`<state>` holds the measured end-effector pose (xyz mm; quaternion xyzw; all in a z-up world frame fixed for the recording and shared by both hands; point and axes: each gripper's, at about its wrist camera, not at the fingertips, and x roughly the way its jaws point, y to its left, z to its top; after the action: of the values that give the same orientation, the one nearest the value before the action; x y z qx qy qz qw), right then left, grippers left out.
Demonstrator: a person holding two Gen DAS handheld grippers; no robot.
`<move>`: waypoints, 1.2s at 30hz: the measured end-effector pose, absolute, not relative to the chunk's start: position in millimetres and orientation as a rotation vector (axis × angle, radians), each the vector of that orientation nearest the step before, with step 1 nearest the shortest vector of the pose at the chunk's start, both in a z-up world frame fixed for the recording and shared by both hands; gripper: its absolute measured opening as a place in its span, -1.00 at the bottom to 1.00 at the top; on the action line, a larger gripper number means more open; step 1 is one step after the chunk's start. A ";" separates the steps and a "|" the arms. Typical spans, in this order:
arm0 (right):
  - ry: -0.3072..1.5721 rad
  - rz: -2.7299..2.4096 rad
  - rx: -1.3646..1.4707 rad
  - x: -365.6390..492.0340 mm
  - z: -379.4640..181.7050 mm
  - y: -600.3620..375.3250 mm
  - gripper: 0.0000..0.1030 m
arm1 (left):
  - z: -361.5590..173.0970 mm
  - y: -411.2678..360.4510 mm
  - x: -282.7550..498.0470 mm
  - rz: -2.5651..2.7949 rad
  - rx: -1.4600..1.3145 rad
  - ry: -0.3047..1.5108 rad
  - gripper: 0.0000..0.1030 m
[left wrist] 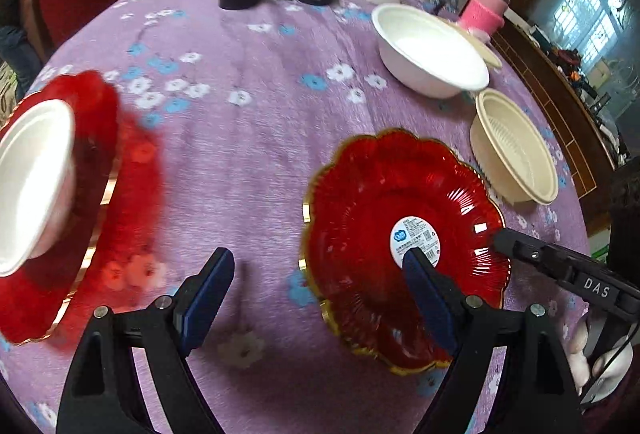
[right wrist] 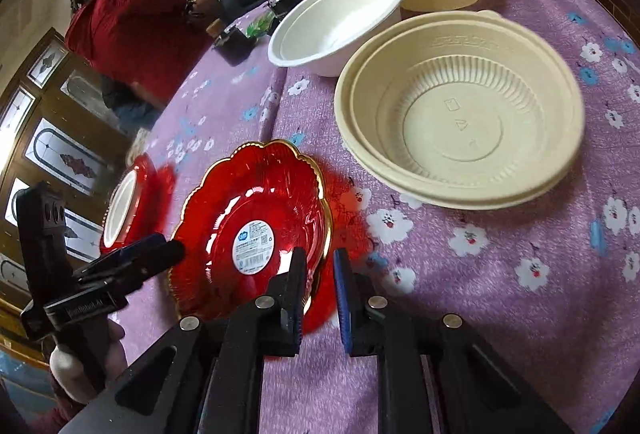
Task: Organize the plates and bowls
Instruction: 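Lift the small red plate and lower it onto the large red plate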
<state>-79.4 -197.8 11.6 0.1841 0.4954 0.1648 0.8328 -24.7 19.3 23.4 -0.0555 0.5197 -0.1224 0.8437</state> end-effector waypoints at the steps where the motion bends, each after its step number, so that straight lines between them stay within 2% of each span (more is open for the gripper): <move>1: 1.054 0.349 0.390 -77.0 9.2 -194.5 -0.71 | 21.3 15.6 -23.7 -0.264 -0.110 1.098 0.66; 3: 1.058 0.351 0.401 -73.7 3.0 -189.2 -0.72 | 15.6 7.7 -20.5 -0.278 -0.104 1.104 0.59; 6: 1.042 0.348 0.422 -73.1 -1.4 -187.4 -0.71 | 12.9 -2.8 -18.2 -0.285 -0.071 1.086 -0.01; 8: 1.030 0.333 0.406 -75.3 0.2 -186.7 -0.72 | 14.6 -5.1 -18.9 -0.263 -0.045 1.079 -0.16; 10: 1.016 0.314 0.370 -80.0 3.7 -185.6 -0.72 | 17.4 -3.3 -22.9 -0.261 -0.045 1.073 -0.22; 19: 0.891 0.362 0.297 -86.8 52.6 -149.7 -0.71 | 57.4 42.3 -47.1 -0.192 -0.105 0.972 -0.18; 25: 0.871 0.474 0.249 -65.3 74.2 -76.2 -0.71 | 87.2 122.8 -53.0 -0.041 -0.168 0.892 -0.14; 36: 0.932 0.615 0.120 -11.9 65.7 85.1 -0.70 | 79.6 245.7 -24.9 0.211 -0.211 0.886 -0.06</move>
<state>-11.9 85.1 65.7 0.0569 0.4419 0.2916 0.8464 -24.9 245.7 79.6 -0.1016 0.4268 0.1018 0.8928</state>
